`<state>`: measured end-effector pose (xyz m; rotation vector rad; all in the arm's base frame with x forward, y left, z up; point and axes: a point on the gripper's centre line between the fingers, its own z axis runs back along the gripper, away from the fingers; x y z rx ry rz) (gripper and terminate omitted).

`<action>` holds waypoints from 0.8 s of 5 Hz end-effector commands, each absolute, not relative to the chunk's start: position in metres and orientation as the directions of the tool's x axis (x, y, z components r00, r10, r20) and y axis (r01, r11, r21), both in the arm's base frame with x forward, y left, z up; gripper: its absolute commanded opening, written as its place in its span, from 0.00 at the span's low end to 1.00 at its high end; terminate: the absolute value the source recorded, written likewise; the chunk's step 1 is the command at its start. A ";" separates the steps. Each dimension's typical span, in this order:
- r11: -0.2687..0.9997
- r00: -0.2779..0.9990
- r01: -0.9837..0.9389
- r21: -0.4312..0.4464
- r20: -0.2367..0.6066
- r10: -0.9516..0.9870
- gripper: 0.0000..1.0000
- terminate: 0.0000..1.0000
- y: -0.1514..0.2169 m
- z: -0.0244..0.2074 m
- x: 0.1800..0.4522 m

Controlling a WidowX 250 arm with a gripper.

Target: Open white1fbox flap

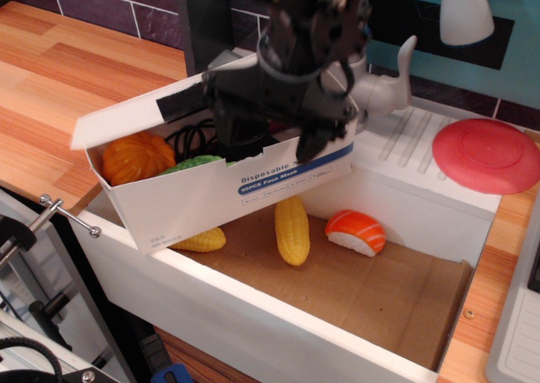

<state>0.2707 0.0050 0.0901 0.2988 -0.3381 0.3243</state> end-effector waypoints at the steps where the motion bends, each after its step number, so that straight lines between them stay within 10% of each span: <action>1: 0.893 0.858 -0.358 0.273 0.473 0.200 1.00 0.00 0.025 0.120 0.282; 4: 0.903 0.838 -0.273 0.332 0.544 0.054 1.00 0.00 0.075 0.146 0.341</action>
